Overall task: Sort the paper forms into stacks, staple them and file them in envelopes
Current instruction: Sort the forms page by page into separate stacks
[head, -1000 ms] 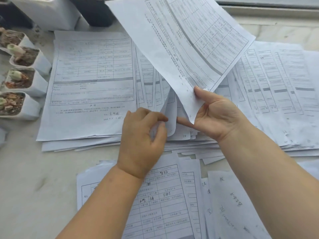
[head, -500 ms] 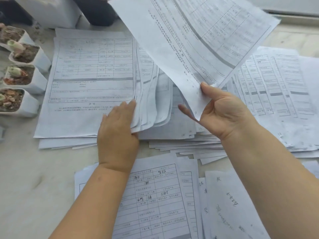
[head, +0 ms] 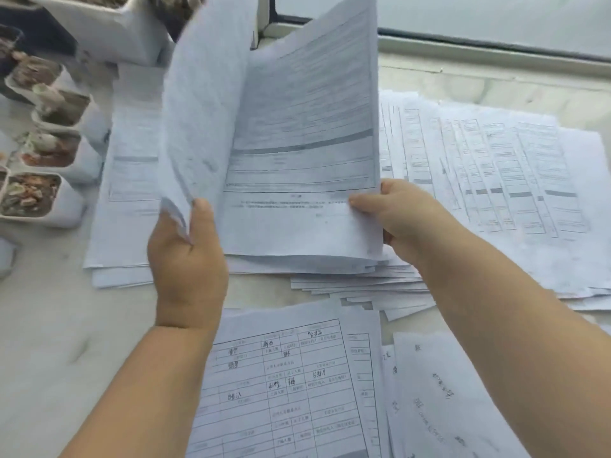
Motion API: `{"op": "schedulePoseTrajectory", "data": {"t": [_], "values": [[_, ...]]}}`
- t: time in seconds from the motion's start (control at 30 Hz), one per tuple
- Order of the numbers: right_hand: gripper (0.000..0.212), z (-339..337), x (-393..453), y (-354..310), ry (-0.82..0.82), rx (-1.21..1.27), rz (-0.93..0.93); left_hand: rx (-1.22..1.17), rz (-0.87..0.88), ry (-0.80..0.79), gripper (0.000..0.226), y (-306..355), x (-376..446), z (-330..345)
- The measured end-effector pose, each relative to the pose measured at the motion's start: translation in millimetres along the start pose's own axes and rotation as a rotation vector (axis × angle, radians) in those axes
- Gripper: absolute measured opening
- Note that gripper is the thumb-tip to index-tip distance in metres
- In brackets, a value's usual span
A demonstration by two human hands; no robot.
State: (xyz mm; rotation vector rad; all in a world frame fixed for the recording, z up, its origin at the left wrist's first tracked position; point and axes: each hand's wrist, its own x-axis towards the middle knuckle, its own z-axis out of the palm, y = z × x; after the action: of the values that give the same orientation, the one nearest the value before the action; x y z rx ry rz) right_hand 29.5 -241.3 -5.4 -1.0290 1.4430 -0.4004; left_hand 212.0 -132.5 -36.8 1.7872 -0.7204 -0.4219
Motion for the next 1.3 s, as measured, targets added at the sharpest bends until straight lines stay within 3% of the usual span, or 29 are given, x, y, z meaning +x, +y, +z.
{"op": "schedulePoseTrajectory", "data": {"t": [0.13, 0.23, 0.4, 0.47, 0.63, 0.8, 1.07, 1.17, 1.3], "values": [[0.008, 13.1, 15.2, -0.1, -0.045, -0.031, 0.062, 0.387, 0.24, -0.404, 0.021, -16.2, 4.4, 10.7], [0.003, 1.1, 13.0, 4.7, -0.099, 0.036, 0.124, 0.618, 0.399, -0.557, 0.044, -18.5, 12.4, 13.7], [0.009, -10.9, 3.3, 15.0, -0.156, 0.035, 0.124, 0.627, 0.438, -0.525, 0.033, -14.7, 21.2, 9.9], [0.028, -5.8, 4.0, 17.1, -0.1, -0.016, 0.085, 0.627, 0.446, -0.512, 0.03, -15.6, 20.9, 10.3], [0.066, 5.8, 5.7, 11.1, -0.011, -0.135, 0.009, 0.653, 0.461, -0.561, 0.045, -19.0, 19.9, 10.8], [0.075, 7.6, 11.4, 11.6, 0.013, -0.163, 0.021, 0.668, 0.468, -0.543, 0.052, -17.1, 19.6, 11.3], [0.054, 3.2, 10.4, 8.3, -0.02, -0.086, 0.092, 0.728, 0.494, -0.591, 0.046, -11.8, 21.0, 8.3], [0.019, 3.5, 8.3, 7.5, -0.031, -0.064, 0.111, 0.731, 0.544, -0.635, 0.054, -16.5, 20.9, 5.7], [0.031, 6.6, 2.9, 7.6, -0.01, -0.084, 0.046, 0.566, 0.585, -0.434, 0.06, -10.2, 21.8, -4.7]]}}
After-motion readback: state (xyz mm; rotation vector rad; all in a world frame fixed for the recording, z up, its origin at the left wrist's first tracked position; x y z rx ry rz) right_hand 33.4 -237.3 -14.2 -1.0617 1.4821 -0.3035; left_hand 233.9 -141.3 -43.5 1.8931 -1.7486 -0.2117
